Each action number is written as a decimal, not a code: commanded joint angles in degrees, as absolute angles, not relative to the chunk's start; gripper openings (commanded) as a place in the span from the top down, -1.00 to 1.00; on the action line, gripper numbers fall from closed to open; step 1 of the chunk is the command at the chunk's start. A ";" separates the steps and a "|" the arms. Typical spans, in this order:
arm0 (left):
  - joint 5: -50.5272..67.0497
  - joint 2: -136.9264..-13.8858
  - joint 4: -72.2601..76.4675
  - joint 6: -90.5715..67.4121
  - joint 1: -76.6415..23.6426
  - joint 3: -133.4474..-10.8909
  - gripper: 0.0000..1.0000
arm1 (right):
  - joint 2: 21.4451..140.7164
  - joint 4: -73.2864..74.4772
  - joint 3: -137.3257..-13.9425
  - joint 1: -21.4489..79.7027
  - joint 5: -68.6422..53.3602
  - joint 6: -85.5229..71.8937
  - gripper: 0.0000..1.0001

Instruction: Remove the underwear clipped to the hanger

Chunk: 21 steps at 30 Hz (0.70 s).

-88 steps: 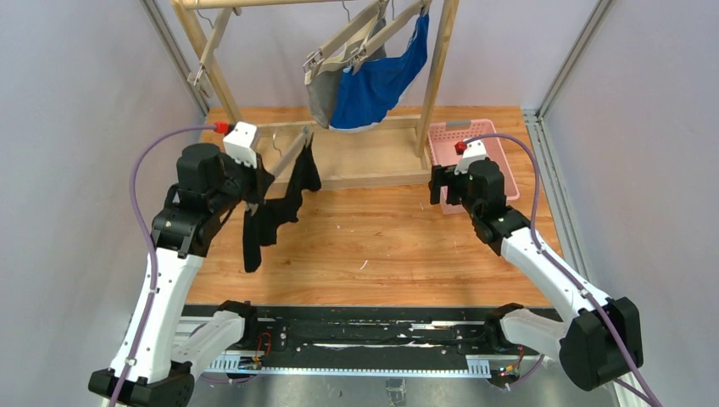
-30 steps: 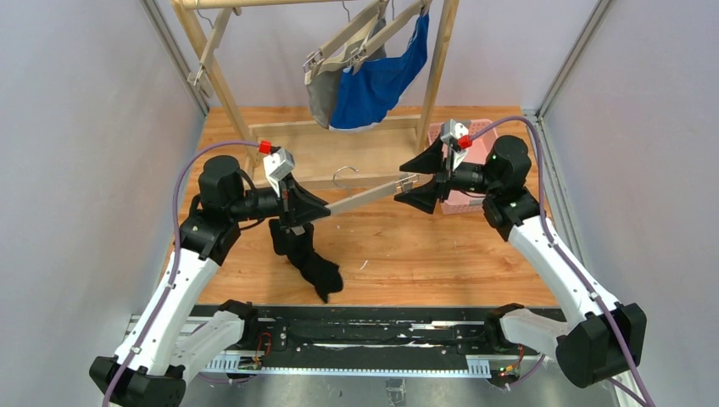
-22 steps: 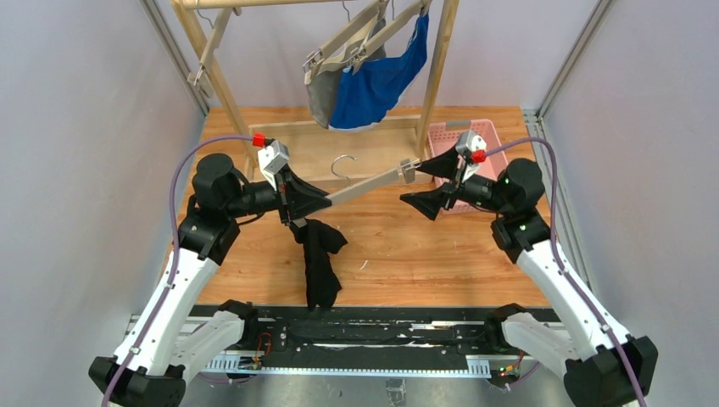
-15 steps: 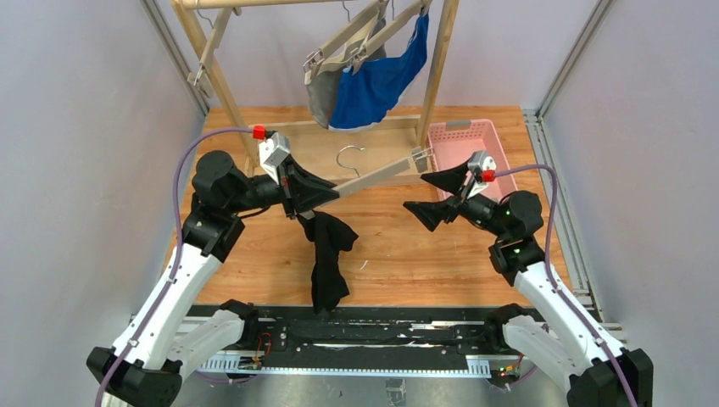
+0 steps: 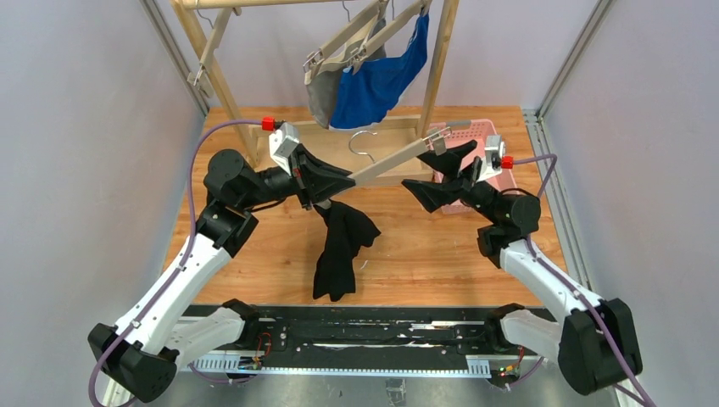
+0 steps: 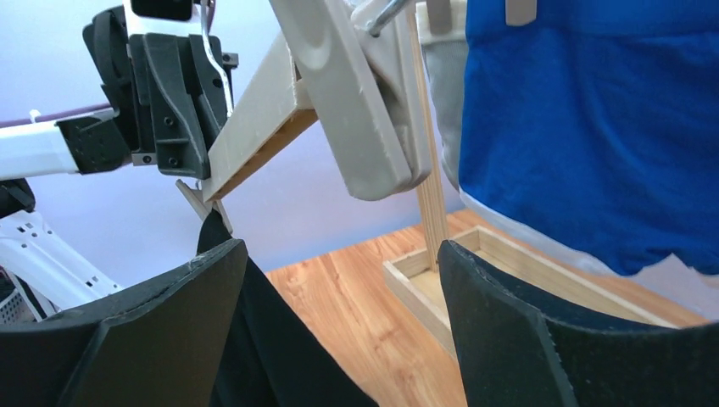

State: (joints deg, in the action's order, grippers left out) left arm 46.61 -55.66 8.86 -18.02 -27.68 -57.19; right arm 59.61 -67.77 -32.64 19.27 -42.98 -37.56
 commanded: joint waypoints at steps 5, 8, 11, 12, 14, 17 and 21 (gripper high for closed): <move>40.48 -56.25 23.62 -24.40 -28.89 -53.64 0.99 | 68.32 -88.09 -38.89 19.84 -42.95 -49.20 -0.66; 39.51 -56.95 25.73 -25.72 -29.16 -52.62 0.99 | 68.79 -88.09 -40.16 20.35 -42.40 -48.63 -0.64; 38.84 -57.38 27.34 -26.50 -29.43 -51.84 1.00 | 68.98 -87.99 -41.72 20.58 -42.22 -48.63 -0.64; 38.74 -57.53 27.83 -26.72 -29.63 -51.63 1.00 | 69.15 -88.06 -42.18 20.63 -42.13 -48.73 -0.64; 38.55 -57.72 29.36 -27.48 -29.97 -51.30 0.99 | 69.64 -87.98 -42.95 20.80 -42.03 -48.78 -0.64; 37.87 -58.11 31.32 -28.20 -30.93 -51.07 1.00 | 70.57 -88.03 -43.81 21.24 -41.62 -48.82 -0.63; 37.05 -58.57 36.17 -29.98 -32.04 -49.81 1.00 | 71.96 -88.08 -44.70 21.66 -41.48 -49.09 -0.55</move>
State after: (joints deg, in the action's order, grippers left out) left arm 38.79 -58.33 27.49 -27.49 -30.81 -51.22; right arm 70.87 -84.66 -42.59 20.51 -41.98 -48.34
